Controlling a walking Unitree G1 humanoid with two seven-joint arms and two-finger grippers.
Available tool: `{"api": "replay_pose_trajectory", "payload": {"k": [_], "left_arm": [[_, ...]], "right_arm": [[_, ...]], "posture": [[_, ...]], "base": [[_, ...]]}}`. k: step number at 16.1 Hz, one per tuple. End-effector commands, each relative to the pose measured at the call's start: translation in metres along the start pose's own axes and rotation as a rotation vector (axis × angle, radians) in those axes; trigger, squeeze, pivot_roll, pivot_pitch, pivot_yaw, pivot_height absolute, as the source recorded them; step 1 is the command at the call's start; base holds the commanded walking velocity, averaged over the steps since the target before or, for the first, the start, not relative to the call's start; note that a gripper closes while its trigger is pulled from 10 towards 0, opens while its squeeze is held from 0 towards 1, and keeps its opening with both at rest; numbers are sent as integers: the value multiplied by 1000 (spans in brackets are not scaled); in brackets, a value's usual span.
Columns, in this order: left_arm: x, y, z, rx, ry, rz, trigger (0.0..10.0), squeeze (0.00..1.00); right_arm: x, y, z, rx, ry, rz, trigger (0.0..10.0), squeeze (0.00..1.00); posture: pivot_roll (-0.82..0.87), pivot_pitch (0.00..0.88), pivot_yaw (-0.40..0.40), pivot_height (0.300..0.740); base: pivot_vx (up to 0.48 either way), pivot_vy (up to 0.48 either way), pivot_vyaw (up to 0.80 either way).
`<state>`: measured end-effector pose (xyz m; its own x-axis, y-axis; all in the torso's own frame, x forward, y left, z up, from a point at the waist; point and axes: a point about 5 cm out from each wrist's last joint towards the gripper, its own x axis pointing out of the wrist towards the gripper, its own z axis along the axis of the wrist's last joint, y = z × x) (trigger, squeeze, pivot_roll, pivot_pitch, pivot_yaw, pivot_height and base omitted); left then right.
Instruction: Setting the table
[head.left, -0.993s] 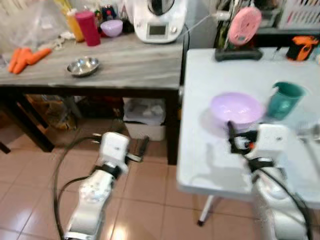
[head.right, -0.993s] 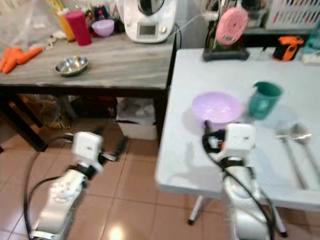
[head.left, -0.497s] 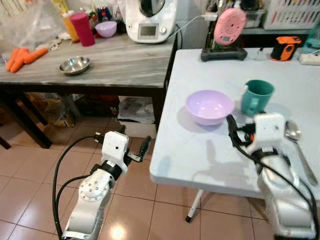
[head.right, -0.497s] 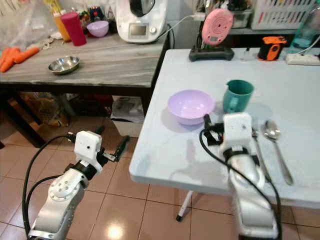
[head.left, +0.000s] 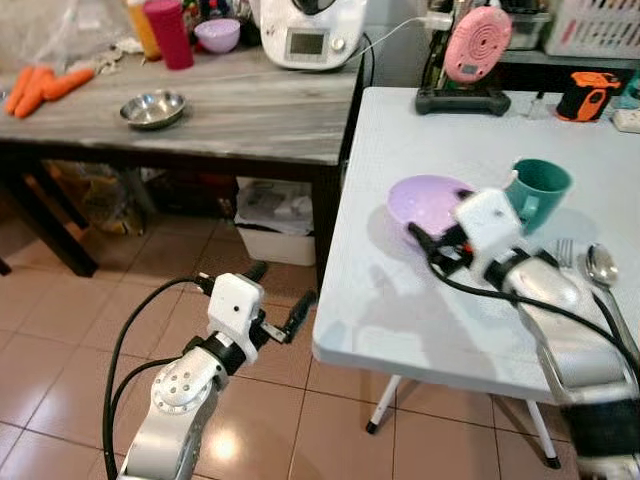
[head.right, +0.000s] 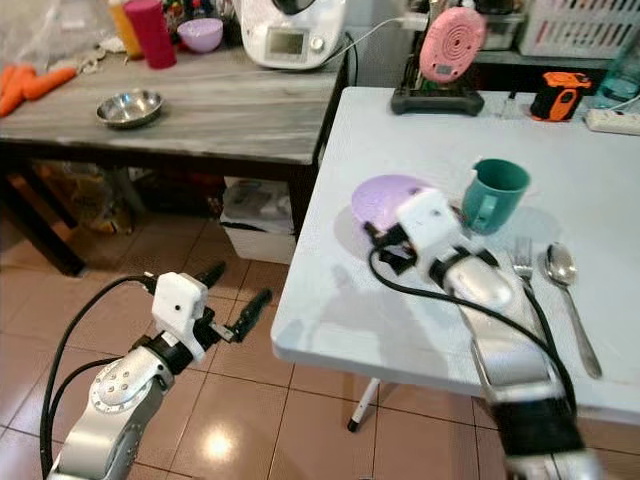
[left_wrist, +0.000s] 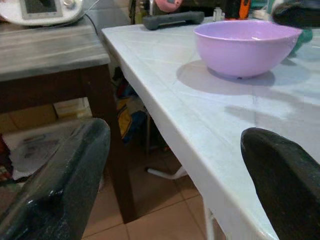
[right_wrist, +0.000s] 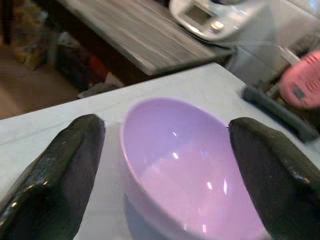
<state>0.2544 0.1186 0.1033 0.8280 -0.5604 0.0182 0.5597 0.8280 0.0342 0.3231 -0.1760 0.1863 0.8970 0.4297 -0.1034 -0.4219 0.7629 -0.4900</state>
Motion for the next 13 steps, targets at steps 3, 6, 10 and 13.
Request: {"api": "replay_pose_trajectory", "payload": {"k": [3,6,10,13], "left_arm": [[-2,-6,3,3,-5,-42,10000,0],[-2,-6,3,-9,-3,-55,10000,0],[0,-9,9,-17,-34,-128,10000,0],[4,-11,13,-31,-65,-171,10000,0]], "right_arm": [[12,-8,3,-99,56,112,10000,0],[18,-18,-3,-138,137,189,10000,0],[25,-25,-14,-191,200,249,10000,0],[28,-28,-27,-235,247,279,0,0]], "posture": [[-237,120,26,740],[-229,117,23,740],[-226,116,27,740],[-228,116,30,740]], "base": [[0,0,0],[0,0,0],[0,0,0],[0,0,0]]}}
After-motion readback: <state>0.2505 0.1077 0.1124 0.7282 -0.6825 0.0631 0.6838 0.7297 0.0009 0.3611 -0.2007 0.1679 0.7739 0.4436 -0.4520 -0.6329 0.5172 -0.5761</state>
